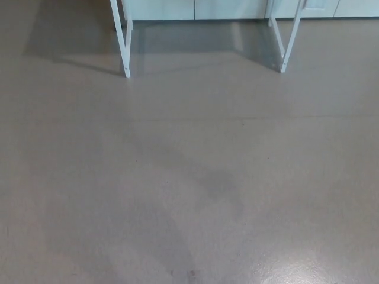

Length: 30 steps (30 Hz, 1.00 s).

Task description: The robot walks towards a table in front, picks a shampoo with left hand and puts it in a small grey container

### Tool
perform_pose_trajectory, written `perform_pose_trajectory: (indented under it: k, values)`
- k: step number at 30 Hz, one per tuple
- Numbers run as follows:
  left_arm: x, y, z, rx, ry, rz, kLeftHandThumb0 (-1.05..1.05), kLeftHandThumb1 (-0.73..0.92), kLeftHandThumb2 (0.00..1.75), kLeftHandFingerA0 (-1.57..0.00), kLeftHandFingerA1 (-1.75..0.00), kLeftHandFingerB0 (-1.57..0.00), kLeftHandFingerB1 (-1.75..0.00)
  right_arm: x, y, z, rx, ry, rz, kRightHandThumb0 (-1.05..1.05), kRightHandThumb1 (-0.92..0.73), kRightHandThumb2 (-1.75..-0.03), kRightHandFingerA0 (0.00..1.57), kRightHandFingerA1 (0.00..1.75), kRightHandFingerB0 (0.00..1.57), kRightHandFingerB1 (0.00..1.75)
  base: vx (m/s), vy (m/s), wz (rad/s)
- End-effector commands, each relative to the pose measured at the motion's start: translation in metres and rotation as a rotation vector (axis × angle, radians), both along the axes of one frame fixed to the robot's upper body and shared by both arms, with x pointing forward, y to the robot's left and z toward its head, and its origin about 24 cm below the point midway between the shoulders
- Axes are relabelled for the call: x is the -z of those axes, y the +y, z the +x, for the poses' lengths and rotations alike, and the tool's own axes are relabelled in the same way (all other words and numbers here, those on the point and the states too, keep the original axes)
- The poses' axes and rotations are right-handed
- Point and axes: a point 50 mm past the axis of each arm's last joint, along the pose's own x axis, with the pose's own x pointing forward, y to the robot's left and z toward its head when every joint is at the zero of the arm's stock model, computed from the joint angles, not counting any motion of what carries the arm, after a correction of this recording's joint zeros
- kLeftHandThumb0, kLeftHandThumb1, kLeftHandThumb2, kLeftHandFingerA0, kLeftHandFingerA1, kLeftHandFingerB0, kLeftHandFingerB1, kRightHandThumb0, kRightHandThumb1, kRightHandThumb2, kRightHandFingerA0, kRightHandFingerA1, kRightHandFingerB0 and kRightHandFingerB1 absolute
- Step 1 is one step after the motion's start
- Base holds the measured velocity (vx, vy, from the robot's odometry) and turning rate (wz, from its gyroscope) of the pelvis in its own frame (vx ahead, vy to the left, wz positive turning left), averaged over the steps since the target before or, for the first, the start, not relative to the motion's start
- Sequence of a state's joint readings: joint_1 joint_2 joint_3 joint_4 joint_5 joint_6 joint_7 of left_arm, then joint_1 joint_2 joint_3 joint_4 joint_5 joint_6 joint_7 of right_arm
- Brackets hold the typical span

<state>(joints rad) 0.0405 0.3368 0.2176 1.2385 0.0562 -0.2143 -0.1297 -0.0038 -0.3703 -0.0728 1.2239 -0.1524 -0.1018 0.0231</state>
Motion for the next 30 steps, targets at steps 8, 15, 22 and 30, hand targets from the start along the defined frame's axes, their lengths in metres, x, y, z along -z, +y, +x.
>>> perform_pose_trajectory:
  k: [8, 15, 22, 30]
  values:
    - [-0.0054, 0.0075, -0.0052, 0.030, -0.026, 0.039, -0.29, 0.64, 0.59, -0.58, -0.56, -0.38, -0.37, -0.0021, -0.0043, 0.0005, -0.011, 0.007, -0.009, -0.24, -0.60, -0.58, 0.73, 0.55, 0.49, 0.40, 0.11, 0.049, -0.27]
    - [-0.0041, 0.0066, -0.0070, 0.014, -0.024, 0.024, -0.27, 0.65, 0.59, -0.58, -0.53, -0.35, -0.36, -0.0021, -0.0041, 0.0000, -0.027, 0.008, -0.007, -0.24, -0.61, -0.58, 0.69, 0.55, 0.48, 0.41, 0.08, 0.158, -0.14]
    - [-0.0039, 0.0064, -0.0076, 0.006, -0.030, 0.016, -0.26, 0.65, 0.59, -0.58, -0.56, -0.35, -0.36, -0.0021, -0.0038, 0.0015, -0.037, 0.012, -0.007, -0.25, -0.61, -0.58, 0.72, 0.55, 0.49, 0.42, 0.27, 0.262, -0.06]
    - [-0.0040, 0.0072, -0.0066, 0.014, -0.017, 0.021, -0.25, 0.64, 0.59, -0.60, -0.57, -0.36, -0.36, -0.0015, -0.0031, 0.0023, -0.038, 0.022, -0.007, -0.26, -0.63, -0.59, 0.73, 0.55, 0.51, 0.42, 0.23, -0.131, 0.14]
